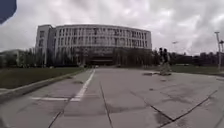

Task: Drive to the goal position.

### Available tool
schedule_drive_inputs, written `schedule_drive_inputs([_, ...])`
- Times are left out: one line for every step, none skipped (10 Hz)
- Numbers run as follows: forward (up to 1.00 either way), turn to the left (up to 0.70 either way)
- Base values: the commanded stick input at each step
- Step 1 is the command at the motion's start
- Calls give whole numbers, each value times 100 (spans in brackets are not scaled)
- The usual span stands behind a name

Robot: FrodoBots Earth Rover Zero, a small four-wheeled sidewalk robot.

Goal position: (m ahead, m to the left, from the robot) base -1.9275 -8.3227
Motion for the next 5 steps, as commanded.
schedule_drive_inputs([70,0])
schedule_drive_inputs([70,0])
schedule_drive_inputs([70,0])
schedule_drive_inputs([70,0])
schedule_drive_inputs([70,0])
